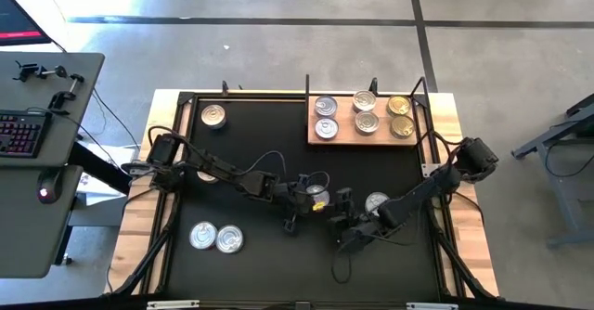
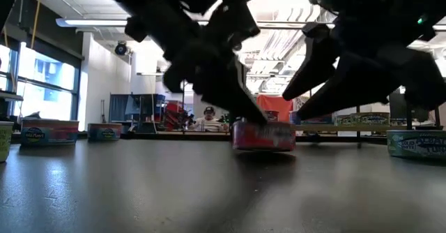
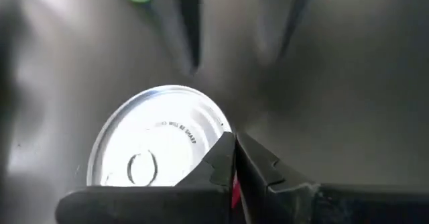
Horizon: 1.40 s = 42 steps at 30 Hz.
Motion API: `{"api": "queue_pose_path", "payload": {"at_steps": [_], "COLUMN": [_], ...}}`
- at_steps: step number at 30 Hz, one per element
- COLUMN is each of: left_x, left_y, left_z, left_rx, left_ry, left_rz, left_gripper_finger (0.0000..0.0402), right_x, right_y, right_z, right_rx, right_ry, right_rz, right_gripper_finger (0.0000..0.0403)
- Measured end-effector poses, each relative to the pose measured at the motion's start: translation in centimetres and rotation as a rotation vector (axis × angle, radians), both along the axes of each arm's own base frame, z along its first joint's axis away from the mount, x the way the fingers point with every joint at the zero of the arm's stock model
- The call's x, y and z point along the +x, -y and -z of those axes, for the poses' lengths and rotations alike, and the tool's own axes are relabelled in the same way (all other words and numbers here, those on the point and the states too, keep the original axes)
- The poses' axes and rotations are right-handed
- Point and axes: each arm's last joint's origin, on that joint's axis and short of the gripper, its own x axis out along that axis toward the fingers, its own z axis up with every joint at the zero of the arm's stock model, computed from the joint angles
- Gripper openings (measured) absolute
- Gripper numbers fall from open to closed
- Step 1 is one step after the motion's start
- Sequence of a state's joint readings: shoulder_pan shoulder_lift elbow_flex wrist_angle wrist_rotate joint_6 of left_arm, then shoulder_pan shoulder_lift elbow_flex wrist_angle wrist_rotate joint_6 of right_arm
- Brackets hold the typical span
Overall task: Stack canned seafood by type on shelf
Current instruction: Stack the red tuna can on top of the other red tuna can on the shelf
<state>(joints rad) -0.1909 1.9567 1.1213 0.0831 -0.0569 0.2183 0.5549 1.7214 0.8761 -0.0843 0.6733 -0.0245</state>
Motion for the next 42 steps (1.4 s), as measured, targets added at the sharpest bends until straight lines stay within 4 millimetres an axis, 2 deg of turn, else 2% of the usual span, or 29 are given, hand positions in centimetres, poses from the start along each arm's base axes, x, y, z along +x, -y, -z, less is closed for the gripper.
{"api": "queue_pose_path", "payload": {"at_steps": [5,10,16,20,24,28,31,33,36,39,42], "left_x": [0.0,0.2,0.3,0.3,0.0,-2.0,-3.5,-4.2,-5.3,-5.8,-6.7], "left_y": [0.1,0.1,0.1,0.1,0.0,-0.5,-0.8,-0.9,-1.0,-1.1,-1.4], "left_z": [-1.3,-2.0,-2.1,-2.2,-2.9,-3.9,-4.5,-4.5,-2.6,-0.7,0.9], "left_rx": [-0.082,-0.106,-0.127,-0.134,-0.118,-0.034,0.069,0.133,0.147,0.032,-0.081], "left_ry": [0.043,0.085,0.097,0.104,0.089,-0.041,-0.117,-0.139,-0.146,-0.037,0.061], "left_rz": [-0.022,-0.031,-0.036,-0.043,-0.085,-0.186,-0.301,-0.373,-0.4,-0.388,-0.372], "left_gripper_finger": [0.0001,0.0,0.0,0.0,0.0001,0.0002,0.0002,0.0002,0.0002,0.0002,0.0003], "right_x": [0.4,1.0,1.6,1.5,1.1,0.2,-0.8,-1.4,-1.7,-1.5,-0.8], "right_y": [0.7,0.6,0.6,0.5,0.2,0.3,0.7,1.7,4.2,8.1,13.0], "right_z": [0.0,1.4,3.4,3.5,2.9,1.5,-0.6,-2.3,-5.1,-7.4,-8.4], "right_rx": [-0.1,-0.16,-0.211,-0.115,-0.037,0.032,0.061,0.044,0.01,-0.031,-0.073], "right_ry": [-0.033,-0.053,0.02,0.073,0.102,0.078,0.081,0.099,0.14,0.141,0.078], "right_rz": [-0.061,-0.085,0.069,0.153,0.192,0.206,0.226,0.26,0.321,0.361,0.362], "right_gripper_finger": [0.0247,0.025,0.0246,0.0204,0.012,0.0115,0.0115,0.0115,0.0115,0.0115,0.0115]}}
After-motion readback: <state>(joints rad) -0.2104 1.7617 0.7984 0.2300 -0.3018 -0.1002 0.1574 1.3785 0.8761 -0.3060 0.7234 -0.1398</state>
